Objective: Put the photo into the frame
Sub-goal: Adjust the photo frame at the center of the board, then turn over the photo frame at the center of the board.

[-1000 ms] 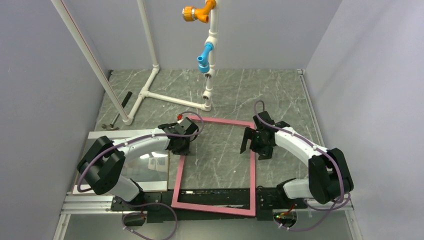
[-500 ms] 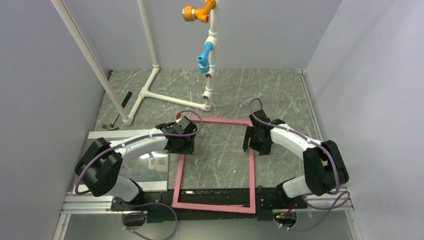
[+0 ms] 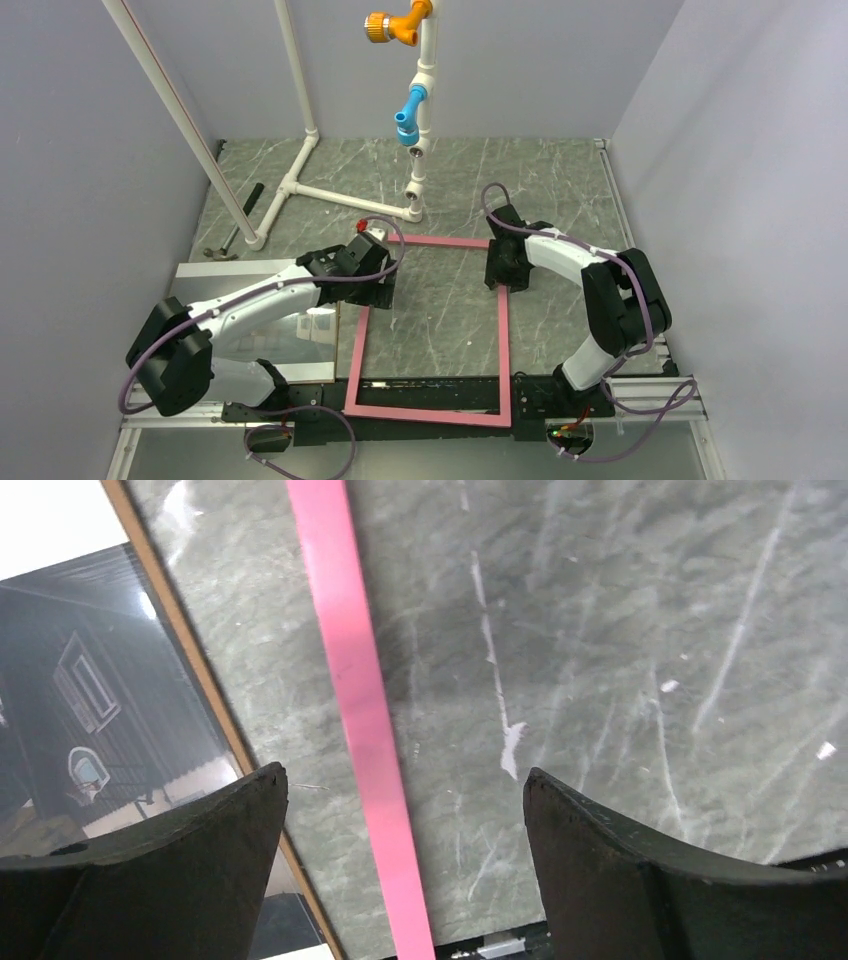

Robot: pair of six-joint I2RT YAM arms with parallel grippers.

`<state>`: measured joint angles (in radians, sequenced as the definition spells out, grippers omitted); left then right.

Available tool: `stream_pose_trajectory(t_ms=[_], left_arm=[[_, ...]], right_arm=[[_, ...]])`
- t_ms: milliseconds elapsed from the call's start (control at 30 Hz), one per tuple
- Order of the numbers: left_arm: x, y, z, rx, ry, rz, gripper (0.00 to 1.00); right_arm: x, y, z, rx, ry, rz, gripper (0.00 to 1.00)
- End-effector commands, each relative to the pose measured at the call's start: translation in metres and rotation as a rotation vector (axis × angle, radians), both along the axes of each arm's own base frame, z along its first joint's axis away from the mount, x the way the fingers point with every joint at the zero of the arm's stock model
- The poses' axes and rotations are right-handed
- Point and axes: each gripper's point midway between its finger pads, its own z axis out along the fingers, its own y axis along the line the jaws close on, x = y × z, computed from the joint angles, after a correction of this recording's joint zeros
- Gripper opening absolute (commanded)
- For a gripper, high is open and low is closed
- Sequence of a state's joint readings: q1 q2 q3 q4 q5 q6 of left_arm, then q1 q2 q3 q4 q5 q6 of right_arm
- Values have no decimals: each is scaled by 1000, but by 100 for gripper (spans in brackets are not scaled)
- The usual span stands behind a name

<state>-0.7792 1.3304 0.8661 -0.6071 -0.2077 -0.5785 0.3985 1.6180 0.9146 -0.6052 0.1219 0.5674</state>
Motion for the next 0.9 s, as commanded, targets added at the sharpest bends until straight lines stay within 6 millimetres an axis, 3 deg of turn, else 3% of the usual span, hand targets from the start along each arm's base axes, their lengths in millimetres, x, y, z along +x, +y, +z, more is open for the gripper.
stream_pose_trajectory(t_ms=[0,67,167,200,400,667,867], left_arm=[[1,-26,33,-97,-89,-102,92],[-2,-35,42,-141,-102,-133,94],[-7,-48,56,-217,-120,-181,98],[-9,-53,61,-244,-125,-198,99],[-16,-83,85,-402,-126,-256,100],[-38,-141,103,-574,-55,-357,98],[-58,-189,114,-661,10,-447,97]], right_arm=[[12,2,2,-5,-39,20,49],[13,2,2,-6,-36,23,35],[14,1,5,-15,-34,21,5],[14,0,7,-20,-33,19,0],[15,-2,32,-28,-47,8,0],[8,-3,75,1,-88,-6,0],[-3,-2,97,36,-102,-8,0]])
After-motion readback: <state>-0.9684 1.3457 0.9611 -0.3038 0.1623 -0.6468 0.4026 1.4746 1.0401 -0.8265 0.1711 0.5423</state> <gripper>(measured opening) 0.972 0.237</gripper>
